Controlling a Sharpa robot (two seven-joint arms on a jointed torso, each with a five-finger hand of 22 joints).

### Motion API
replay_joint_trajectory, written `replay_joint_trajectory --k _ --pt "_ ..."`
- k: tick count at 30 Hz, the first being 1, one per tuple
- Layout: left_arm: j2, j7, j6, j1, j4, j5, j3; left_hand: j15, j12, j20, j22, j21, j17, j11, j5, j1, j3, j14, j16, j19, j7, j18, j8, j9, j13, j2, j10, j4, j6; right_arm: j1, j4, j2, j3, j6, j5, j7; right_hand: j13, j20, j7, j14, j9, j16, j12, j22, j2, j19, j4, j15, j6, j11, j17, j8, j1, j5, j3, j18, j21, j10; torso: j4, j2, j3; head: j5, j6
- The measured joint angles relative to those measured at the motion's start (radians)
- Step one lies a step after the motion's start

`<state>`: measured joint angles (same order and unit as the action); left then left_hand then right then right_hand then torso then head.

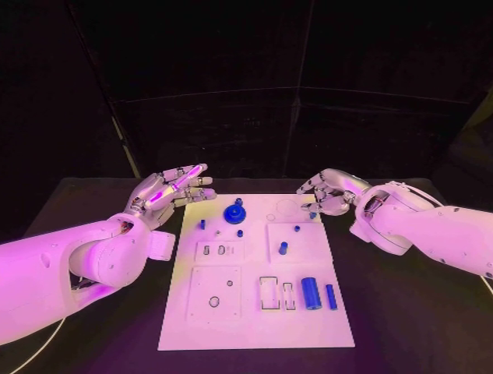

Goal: Assemble the parts on the task board

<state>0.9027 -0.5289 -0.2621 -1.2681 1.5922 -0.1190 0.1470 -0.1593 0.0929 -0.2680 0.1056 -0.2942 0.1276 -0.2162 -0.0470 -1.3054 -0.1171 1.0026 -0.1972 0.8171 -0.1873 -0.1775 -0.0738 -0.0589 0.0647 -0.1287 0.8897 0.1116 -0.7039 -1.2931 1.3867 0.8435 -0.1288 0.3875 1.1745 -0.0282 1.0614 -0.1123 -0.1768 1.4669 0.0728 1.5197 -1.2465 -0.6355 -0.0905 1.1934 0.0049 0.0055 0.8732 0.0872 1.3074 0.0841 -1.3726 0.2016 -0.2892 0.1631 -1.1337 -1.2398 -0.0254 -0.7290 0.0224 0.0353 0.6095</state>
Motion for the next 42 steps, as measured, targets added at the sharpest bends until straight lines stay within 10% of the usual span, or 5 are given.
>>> replay_joint_trajectory --k 42 --pt "-0.01 0.0 0.004 0.0 -0.012 0.0 0.009 0.0 0.0 0.0 0.0 0.0 0.0 0.0 0.0 0.0 0.0 0.0 0.0 0.0 -0.004 0.0 0.0 0.0 0.0 0.0 0.0 0.0 -0.004 0.016 -0.139 -0.026 -0.001 -0.098 0.0 -0.024 -0.012 0.0 0.0 0.0 -0.002 -0.004 0.005 0.017 -0.038 -0.014 0.015 0.0 0.0 0.0 0.0 -0.004 0.033 0.012 0.062 0.0 0.012 0.015 0.0008 0.0 0.0006 0.012 0.022"
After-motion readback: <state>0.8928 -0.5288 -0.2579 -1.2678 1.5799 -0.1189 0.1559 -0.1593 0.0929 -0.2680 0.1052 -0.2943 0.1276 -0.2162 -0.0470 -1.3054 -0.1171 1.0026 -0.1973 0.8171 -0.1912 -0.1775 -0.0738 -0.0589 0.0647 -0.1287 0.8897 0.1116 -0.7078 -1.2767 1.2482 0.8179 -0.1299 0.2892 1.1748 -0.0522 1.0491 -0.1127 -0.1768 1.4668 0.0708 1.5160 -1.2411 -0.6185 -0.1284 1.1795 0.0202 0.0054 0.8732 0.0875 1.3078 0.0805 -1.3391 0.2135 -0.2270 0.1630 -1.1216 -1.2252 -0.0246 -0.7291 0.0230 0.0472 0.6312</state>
